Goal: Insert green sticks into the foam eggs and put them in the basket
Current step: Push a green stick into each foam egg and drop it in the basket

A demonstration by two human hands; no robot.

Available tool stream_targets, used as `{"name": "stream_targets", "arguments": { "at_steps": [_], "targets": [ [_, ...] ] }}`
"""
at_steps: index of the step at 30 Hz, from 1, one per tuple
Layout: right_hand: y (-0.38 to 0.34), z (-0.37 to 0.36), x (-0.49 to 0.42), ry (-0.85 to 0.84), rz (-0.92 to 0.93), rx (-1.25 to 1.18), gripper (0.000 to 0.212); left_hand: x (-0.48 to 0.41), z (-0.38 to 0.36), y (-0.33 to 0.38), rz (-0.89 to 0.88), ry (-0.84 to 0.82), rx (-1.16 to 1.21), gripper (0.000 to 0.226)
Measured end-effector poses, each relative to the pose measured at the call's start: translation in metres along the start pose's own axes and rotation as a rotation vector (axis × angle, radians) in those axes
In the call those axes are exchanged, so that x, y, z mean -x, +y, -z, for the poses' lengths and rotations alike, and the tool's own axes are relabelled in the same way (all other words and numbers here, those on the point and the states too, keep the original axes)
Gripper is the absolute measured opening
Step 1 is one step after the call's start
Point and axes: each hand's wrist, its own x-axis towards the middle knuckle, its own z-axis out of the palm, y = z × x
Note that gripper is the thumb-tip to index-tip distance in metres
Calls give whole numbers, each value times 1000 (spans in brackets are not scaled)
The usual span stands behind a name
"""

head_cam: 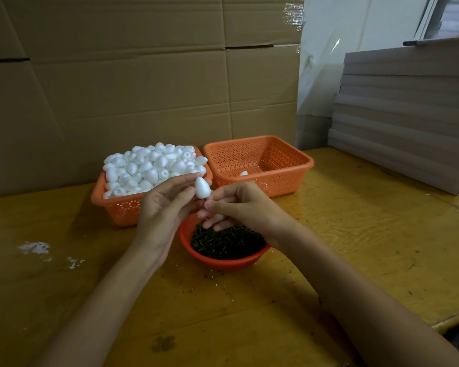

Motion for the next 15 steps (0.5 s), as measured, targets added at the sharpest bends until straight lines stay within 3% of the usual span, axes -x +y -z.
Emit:
{"name": "stream_targets", "arguments": {
  "at_steps": [15],
  "targets": [
    [-1, -1, 1, 0, 5, 4, 19, 2, -2, 3, -11, 24, -38, 29]
  ]
}}
